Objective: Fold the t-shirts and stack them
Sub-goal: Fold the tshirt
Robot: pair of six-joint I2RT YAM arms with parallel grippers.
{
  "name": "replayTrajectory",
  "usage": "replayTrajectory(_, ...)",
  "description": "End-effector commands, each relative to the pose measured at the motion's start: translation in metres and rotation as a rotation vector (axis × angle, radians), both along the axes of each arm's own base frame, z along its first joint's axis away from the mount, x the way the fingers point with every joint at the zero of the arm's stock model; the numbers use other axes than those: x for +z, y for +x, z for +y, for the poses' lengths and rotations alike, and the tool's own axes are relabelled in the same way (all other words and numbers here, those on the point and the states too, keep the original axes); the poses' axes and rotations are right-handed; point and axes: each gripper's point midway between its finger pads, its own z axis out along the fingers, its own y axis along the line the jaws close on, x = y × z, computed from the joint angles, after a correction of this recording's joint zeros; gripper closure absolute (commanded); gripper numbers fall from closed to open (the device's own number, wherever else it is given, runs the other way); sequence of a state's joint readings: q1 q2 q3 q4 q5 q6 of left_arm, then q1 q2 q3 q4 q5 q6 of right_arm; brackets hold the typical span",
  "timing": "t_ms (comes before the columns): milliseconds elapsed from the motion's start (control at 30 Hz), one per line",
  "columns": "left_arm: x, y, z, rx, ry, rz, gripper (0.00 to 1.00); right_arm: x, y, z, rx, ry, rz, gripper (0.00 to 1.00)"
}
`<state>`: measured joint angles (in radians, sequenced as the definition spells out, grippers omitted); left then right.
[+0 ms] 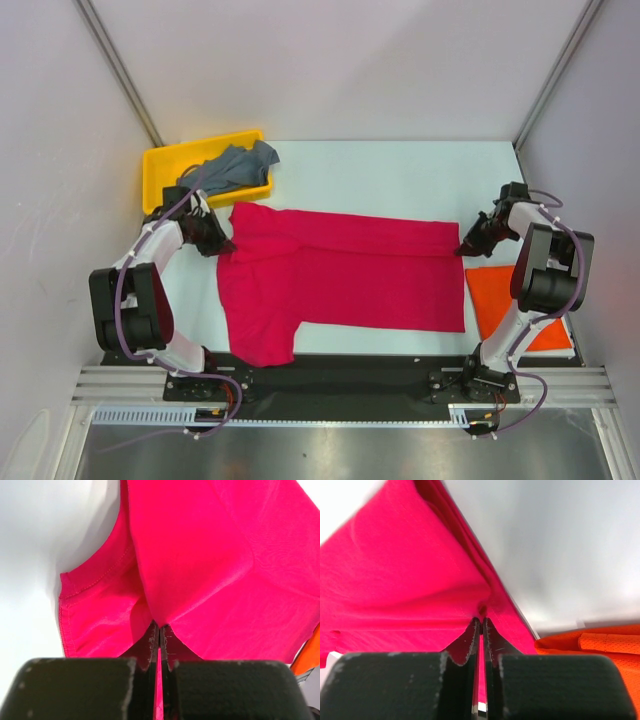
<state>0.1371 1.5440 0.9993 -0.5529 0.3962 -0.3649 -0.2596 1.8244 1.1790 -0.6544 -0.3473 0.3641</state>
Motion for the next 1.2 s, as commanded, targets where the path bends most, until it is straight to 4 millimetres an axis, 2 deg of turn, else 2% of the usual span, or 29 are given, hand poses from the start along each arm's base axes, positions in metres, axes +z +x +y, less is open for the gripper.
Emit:
replayTrajectory(0,0.011,0.008,0.004,-0.001,0.005,-0.055,1.00,0.001,-0.001,-0.006,-0.004,-0.030,-0.010,0.94)
replayTrajectory(300,0.009,0.007,0.006,-0.008,0.020,-0.045,0.99,-0.004,-0.005,-0.007,-0.003,-0.037,0.002,0.90)
replayTrajectory(433,0.012,0.004,0.008,-0.006,0.037,-0.049,0.87,-0.001,-0.005,-0.006,0.010,-0.041,0.009,0.71)
replayTrajectory(467,0.015,0.004,0.010,-0.004,0.046,-0.061,0.84,0.005,-0.004,-0.005,0.023,-0.051,-0.004,0.68)
replayTrajectory(500,0.018,0.005,0.009,-0.006,0.046,-0.073,0.79,0.011,-0.004,-0.003,0.035,-0.062,-0.014,0.60)
replayTrajectory(567,0.024,0.006,0.009,-0.009,0.049,-0.092,0.74,0.030,-0.005,0.008,0.075,-0.098,-0.056,0.52)
replayTrajectory(600,0.024,0.005,0.009,-0.009,0.048,-0.089,0.68,0.037,-0.004,0.016,0.095,-0.097,-0.081,0.47)
replayTrajectory(700,0.016,0.003,0.011,-0.005,0.059,-0.064,0.55,0.068,0.004,0.055,0.201,-0.087,-0.214,0.37)
replayTrajectory(733,0.014,0.003,0.012,-0.010,0.066,-0.064,0.52,0.078,0.007,0.076,0.259,-0.028,-0.269,0.36)
replayTrajectory(767,0.012,0.001,0.012,-0.012,0.068,-0.060,0.49,0.085,0.006,0.109,0.348,0.010,-0.318,0.35)
replayTrajectory(800,0.010,0.001,0.015,-0.010,0.083,-0.060,0.46,0.091,0.015,0.127,0.387,0.038,-0.391,0.32)
replayTrajectory(833,0.008,0.000,0.016,-0.017,0.092,-0.056,0.44,0.098,0.013,0.154,0.419,0.136,-0.413,0.31)
replayTrajectory(867,0.007,0.000,0.017,-0.017,0.100,-0.055,0.43,0.095,0.010,0.184,0.459,0.214,-0.408,0.31)
replayTrajectory(900,0.003,0.000,0.018,-0.021,0.105,-0.047,0.42,0.105,0.022,0.207,0.484,0.269,-0.479,0.30)
replayTrajectory(933,-0.001,-0.002,0.021,-0.023,0.117,-0.034,0.42,0.110,0.022,0.227,0.465,0.350,-0.455,0.30)
replayTrajectory(967,-0.004,-0.004,0.021,-0.026,0.123,-0.025,0.42,0.111,0.024,0.244,0.481,0.388,-0.457,0.31)
replayTrajectory(1000,-0.007,-0.004,0.022,-0.027,0.126,-0.019,0.42,0.107,0.024,0.275,0.531,0.429,-0.463,0.33)
replayTrajectory(1067,-0.013,-0.005,0.023,-0.024,0.137,-0.019,0.42,0.117,0.025,0.306,0.557,0.492,-0.466,0.35)
replayTrajectory(1100,-0.014,-0.004,0.023,-0.023,0.135,-0.023,0.44,0.108,0.019,0.327,0.591,0.512,-0.446,0.39)
replayTrajectory(1167,-0.016,-0.003,0.020,-0.029,0.114,-0.022,0.48,0.110,0.019,0.351,0.605,0.541,-0.434,0.45)
